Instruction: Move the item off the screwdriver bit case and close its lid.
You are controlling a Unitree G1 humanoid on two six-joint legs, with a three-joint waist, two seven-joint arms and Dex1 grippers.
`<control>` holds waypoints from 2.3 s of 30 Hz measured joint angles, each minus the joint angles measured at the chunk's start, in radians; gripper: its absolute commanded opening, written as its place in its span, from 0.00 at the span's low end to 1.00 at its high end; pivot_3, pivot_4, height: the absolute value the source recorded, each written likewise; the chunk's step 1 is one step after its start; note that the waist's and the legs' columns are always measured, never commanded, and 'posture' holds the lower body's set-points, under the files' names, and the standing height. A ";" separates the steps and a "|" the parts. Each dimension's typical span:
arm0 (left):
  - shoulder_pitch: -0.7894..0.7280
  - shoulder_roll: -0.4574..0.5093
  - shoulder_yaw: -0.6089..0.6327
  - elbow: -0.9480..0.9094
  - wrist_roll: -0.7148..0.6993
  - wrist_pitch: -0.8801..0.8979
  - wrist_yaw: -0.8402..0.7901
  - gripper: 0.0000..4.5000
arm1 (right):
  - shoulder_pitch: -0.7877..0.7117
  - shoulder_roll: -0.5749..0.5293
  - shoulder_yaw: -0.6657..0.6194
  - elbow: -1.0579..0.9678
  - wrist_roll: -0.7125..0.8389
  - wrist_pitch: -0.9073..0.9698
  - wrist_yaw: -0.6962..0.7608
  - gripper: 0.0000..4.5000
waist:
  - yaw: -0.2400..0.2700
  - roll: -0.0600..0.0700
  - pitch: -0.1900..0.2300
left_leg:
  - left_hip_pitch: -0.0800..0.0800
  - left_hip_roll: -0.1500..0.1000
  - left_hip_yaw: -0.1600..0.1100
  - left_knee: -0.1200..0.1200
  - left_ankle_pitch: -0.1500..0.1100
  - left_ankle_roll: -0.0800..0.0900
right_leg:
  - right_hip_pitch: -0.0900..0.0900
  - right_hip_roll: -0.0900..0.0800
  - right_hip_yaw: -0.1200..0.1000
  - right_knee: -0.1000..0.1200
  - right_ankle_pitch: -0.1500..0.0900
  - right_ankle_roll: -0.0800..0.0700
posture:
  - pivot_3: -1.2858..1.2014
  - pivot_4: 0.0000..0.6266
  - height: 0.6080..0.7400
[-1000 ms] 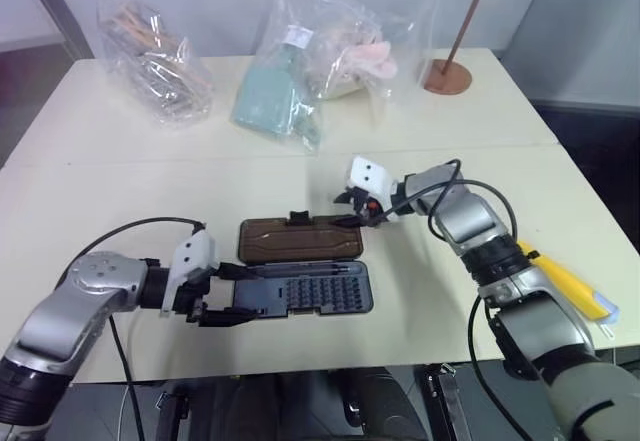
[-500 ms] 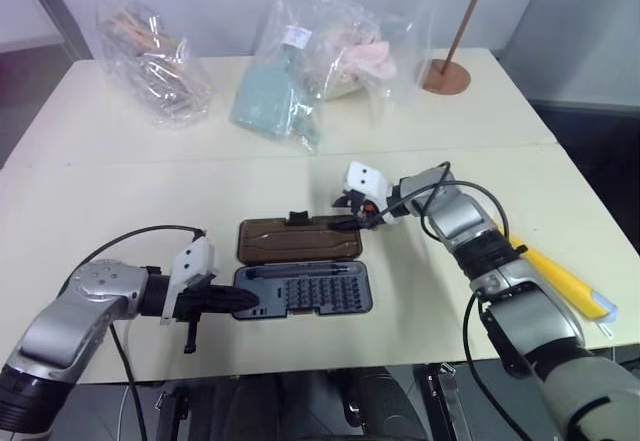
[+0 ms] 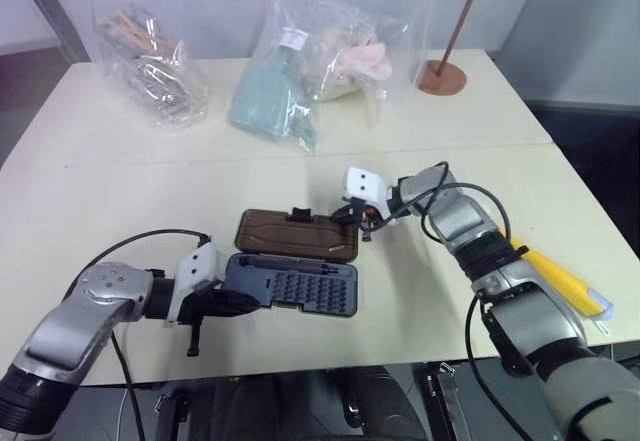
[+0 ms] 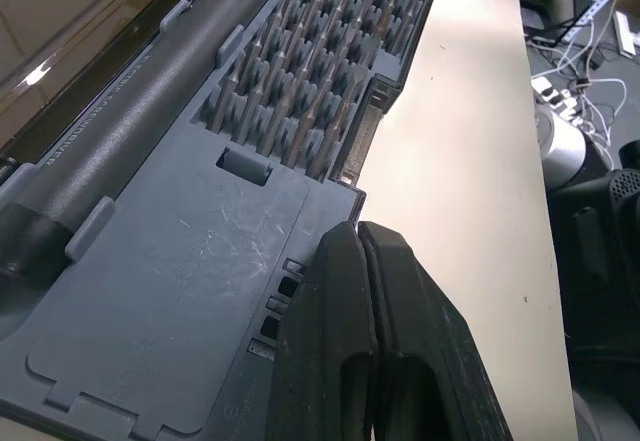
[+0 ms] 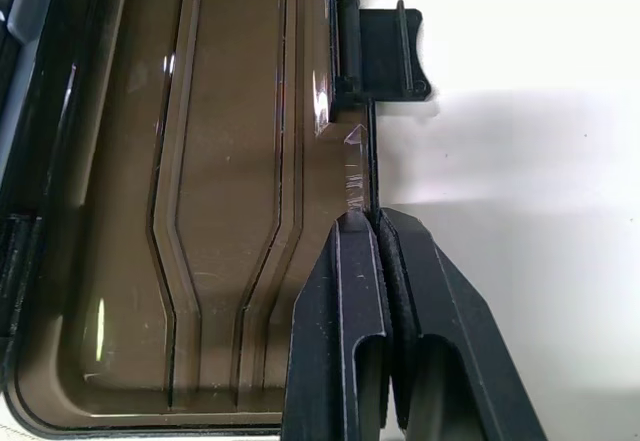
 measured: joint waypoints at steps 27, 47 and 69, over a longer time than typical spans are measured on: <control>-0.065 -0.046 0.015 0.136 0.026 -0.066 0.014 0.00 | 0.046 -0.022 -0.002 -0.043 -0.066 -0.210 -0.034 0.00 | 0.002 0.001 0.000 | 0.000 0.000 0.001 0.000 0.000 0.000 | 0.000 0.000 0.000 0.000 0.000 0.000 | 0.52 0.24 0.98; -0.056 -0.064 0.004 0.130 0.024 -0.096 0.042 0.00 | 0.293 -0.155 -0.082 -0.743 -0.073 0.049 -0.159 0.00 | 0.006 0.002 -0.001 | 0.000 -0.001 0.001 0.000 0.000 0.000 | 0.000 -0.001 0.000 0.000 0.000 0.000 | 0.52 0.24 0.98; -0.507 -0.177 0.147 0.602 -0.070 0.081 0.324 0.00 | 0.313 -0.187 -0.078 -0.756 -0.074 0.016 -0.176 0.00 | 0.009 -0.002 0.001 | -0.003 -0.002 -0.002 0.001 0.000 0.000 | -0.001 -0.001 -0.002 0.000 0.000 0.000 | 0.52 0.24 0.98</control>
